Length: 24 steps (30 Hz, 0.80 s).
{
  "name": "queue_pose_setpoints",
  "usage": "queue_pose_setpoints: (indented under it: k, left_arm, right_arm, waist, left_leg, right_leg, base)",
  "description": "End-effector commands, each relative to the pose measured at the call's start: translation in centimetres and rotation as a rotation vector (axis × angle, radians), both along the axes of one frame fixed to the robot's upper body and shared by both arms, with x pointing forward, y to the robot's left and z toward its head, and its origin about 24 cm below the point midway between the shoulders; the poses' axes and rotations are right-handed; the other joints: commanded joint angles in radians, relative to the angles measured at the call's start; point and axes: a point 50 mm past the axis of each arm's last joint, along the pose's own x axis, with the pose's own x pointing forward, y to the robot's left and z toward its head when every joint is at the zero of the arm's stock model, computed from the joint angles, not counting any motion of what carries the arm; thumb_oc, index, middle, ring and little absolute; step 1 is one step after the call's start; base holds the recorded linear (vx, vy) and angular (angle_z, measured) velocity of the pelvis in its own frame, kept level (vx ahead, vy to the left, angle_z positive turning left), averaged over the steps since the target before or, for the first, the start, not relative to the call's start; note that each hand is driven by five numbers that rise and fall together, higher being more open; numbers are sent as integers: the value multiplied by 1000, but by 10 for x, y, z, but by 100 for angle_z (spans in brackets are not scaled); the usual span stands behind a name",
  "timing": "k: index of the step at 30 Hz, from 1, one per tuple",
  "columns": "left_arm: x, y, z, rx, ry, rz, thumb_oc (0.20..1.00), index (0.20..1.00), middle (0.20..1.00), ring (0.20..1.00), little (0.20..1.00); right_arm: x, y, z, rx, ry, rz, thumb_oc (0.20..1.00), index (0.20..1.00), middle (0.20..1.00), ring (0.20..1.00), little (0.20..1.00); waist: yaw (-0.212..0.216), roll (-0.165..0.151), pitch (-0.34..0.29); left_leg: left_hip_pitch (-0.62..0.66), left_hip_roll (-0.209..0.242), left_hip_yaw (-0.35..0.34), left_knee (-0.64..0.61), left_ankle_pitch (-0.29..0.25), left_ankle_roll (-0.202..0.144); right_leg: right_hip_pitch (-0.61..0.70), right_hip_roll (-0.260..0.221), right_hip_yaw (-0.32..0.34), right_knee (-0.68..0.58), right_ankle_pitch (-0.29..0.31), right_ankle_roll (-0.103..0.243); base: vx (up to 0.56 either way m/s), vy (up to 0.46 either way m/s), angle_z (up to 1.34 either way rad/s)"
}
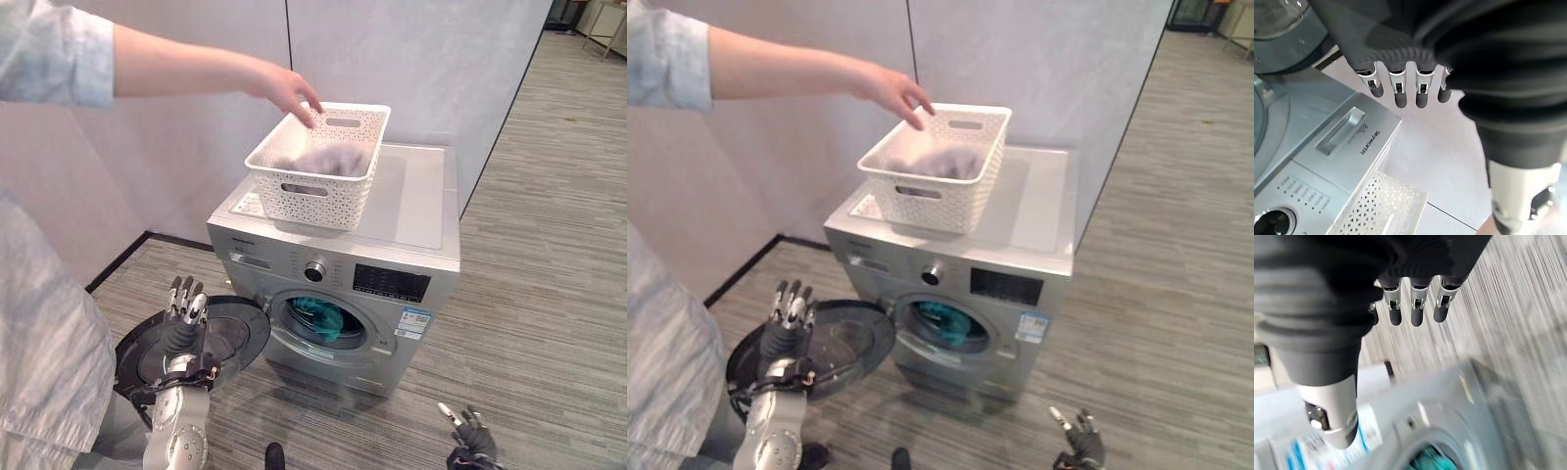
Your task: Grab the laundry basket,head to the washer,open it,put in the laundry and shut it.
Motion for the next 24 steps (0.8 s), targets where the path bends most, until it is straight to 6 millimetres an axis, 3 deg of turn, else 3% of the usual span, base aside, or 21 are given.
queue_pose_setpoints:
  k: [1,7,8,9,13,14,19,24]
  left_arm:
    - [13,17,31,74,-149,26,1000,1000,1000,1000,1000]
    - [11,26,33,106,-154,60,1000,1000,1000,1000,1000]
    - [11,28,35,116,-158,66,1000,1000,1000,1000,1000]
    - [10,30,37,128,-165,74,1000,1000,1000,1000,1000]
    - [10,31,38,138,-166,69,1000,1000,1000,1000,1000]
    - [10,31,38,137,-168,69,1000,1000,1000,1000,1000]
    - [13,25,42,143,-178,13,1000,1000,1000,1000,1000]
    - [10,24,41,162,-163,-26,1000,1000,1000,1000,1000]
  right_arm:
    - [34,-10,25,-62,-172,-56,1000,1000,1000,1000,1000]
    - [51,-51,68,-238,-319,-175,1000,1000,1000,1000,1000]
    - [56,-61,84,-301,-369,-196,1000,1000,1000,1000,1000]
    - [63,-76,113,-408,-466,-247,1000,1000,1000,1000,1000]
    - [79,-100,189,-669,-687,-309,1000,1000,1000,1000,1000]
    - [79,-100,190,-672,-688,-311,1000,1000,1000,1000,1000]
    - [90,-108,278,-915,-937,-318,1000,1000,1000,1000,1000]
    - [102,-92,314,-936,-1097,-223,1000,1000,1000,1000,1000]
  waist:
    - [-7,-40,53]
    - [-7,-39,46]
    - [-6,-41,46]
    - [-8,-42,42]
    - [1,-51,36]
    - [1,-49,36]
    - [20,-77,26]
    - [40,-103,27]
  left_leg:
    - [18,23,5,13,-94,-18]
    - [21,22,2,10,-100,-18]
    - [22,21,1,10,-102,-18]
    - [22,19,-1,10,-104,-18]
    - [22,13,-5,15,-117,-17]
    - [20,13,-5,14,-113,-15]
    - [12,5,-10,25,-124,-10]
    - [5,-1,-15,30,-132,-6]
  right_leg:
    - [6,5,-13,-87,25,-47]
    - [8,4,-10,-94,27,-43]
    - [10,3,-11,-95,26,-43]
    - [11,2,-11,-99,27,-41]
    - [17,-2,-8,-105,25,-37]
    - [15,-1,-9,-106,29,-37]
    - [19,-6,-15,-112,36,-29]
    - [20,-13,-20,-118,42,-24]
  base:
    - [0,0,0]
    - [2,2,-1]
    - [31,22,1]
    - [41,20,2]
    - [12,6,1]
    - [0,0,0]
    - [17,12,1]
    - [24,21,6]
